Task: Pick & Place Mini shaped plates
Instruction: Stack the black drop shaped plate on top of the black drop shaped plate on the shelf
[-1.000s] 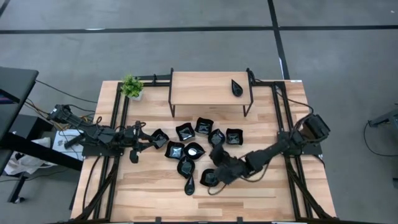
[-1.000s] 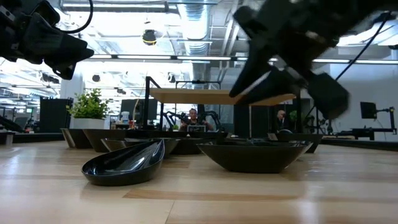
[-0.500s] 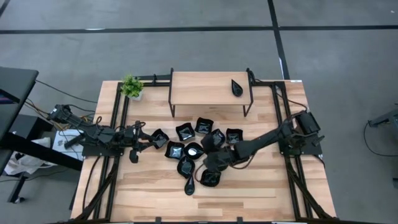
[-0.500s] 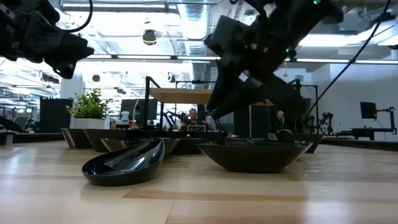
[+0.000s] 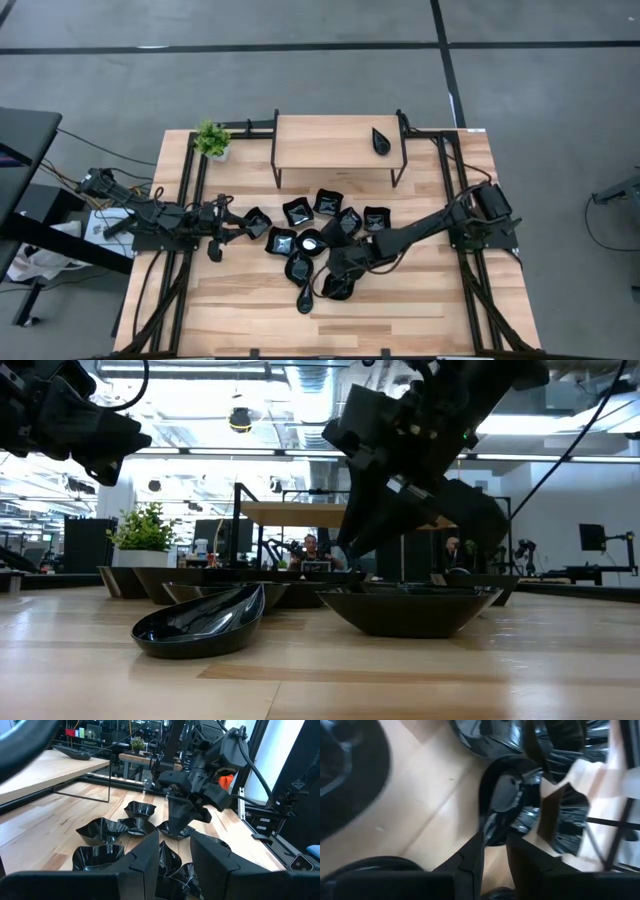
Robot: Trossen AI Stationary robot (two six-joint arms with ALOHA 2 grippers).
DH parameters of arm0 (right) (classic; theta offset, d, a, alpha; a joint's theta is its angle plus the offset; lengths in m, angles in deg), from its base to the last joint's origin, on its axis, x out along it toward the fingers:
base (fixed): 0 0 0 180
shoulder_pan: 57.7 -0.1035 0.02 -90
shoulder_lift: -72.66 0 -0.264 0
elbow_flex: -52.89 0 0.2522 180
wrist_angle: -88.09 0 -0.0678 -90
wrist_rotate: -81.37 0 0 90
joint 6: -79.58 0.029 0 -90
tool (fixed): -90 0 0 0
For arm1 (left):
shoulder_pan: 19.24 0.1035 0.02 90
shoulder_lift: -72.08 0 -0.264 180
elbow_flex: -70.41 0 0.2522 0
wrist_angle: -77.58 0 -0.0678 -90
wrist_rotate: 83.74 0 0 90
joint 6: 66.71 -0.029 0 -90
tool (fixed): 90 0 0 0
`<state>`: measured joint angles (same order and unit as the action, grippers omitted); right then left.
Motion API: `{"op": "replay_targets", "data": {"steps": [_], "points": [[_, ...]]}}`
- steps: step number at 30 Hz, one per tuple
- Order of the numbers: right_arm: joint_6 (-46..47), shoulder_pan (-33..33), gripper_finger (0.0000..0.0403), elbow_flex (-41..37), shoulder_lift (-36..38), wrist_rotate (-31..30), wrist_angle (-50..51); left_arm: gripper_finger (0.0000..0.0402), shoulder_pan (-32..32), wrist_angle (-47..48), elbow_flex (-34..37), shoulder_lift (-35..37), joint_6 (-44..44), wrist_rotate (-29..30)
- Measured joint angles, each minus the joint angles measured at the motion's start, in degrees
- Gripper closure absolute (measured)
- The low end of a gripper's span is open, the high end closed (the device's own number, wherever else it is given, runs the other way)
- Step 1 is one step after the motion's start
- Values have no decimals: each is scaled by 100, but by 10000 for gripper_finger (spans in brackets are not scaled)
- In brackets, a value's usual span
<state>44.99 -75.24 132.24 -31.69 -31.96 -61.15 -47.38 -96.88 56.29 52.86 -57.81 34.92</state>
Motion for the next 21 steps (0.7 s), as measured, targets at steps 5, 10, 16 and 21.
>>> {"op": "replay_targets", "data": {"steps": [5, 10, 16, 21], "points": [[56, 42, 326, -2, 0, 103, 115, 289, 0, 0, 0, 0, -2, 0], [155, 77, 326, -2, 0, 273, 232, 289, 0, -2, 0, 0, -2, 0], [166, 132, 326, 4, -49, 384, 227, 289, 0, -20, 0, 0, 1, 0], [165, 168, 326, 201, -308, 407, 412, 289, 0, -46, 0, 0, 0, 0]]}}
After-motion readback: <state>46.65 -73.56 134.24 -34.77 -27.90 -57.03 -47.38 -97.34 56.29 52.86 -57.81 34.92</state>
